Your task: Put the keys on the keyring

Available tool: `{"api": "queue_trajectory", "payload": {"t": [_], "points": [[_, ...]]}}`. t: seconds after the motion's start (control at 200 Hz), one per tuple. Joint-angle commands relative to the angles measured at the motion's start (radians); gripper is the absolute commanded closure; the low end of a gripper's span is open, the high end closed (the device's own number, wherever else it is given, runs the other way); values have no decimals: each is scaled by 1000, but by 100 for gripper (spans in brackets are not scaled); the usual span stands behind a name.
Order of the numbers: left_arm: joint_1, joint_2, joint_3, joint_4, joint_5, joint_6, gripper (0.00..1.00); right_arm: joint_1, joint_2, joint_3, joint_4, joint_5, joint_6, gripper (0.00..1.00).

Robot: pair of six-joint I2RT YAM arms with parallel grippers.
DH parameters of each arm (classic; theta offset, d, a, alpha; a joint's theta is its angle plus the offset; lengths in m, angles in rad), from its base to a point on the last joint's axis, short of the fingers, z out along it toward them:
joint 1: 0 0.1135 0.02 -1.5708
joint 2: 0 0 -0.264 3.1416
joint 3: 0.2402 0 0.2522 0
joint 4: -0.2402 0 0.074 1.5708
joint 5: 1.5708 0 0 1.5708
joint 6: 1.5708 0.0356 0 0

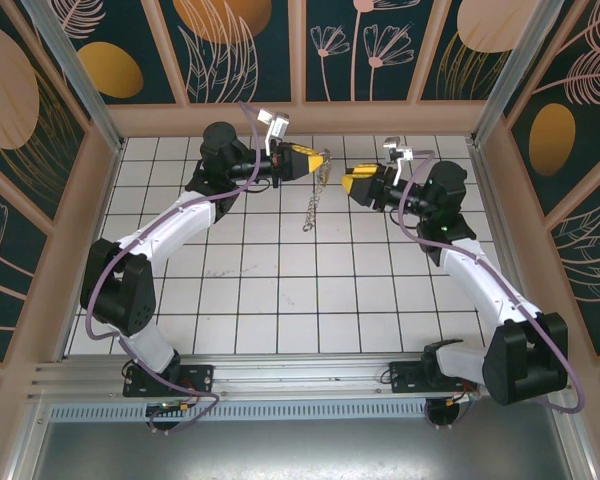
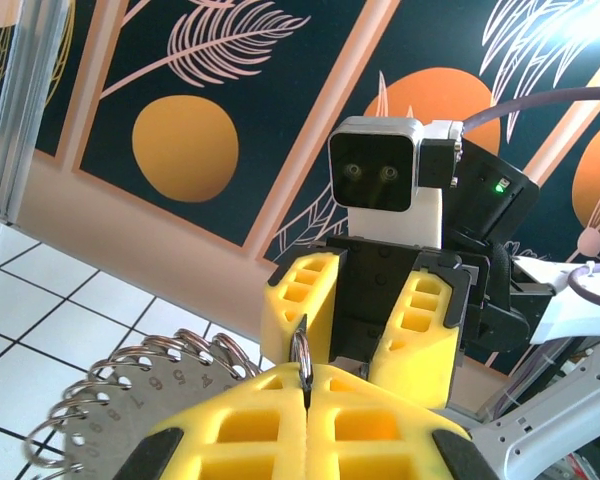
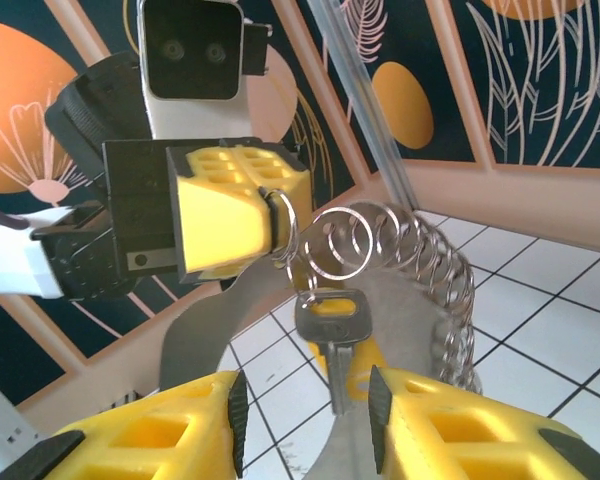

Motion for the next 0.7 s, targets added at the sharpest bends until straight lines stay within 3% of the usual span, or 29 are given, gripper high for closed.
{"api": "queue_trajectory", "payload": {"t": [0.0, 0.696], "points": [[-3, -5, 14, 19, -16, -26, 100, 19, 21, 63, -33, 44, -58, 62], [-7, 5, 21, 5, -20, -31, 100, 92, 110, 173, -113, 65, -134, 63]]}}
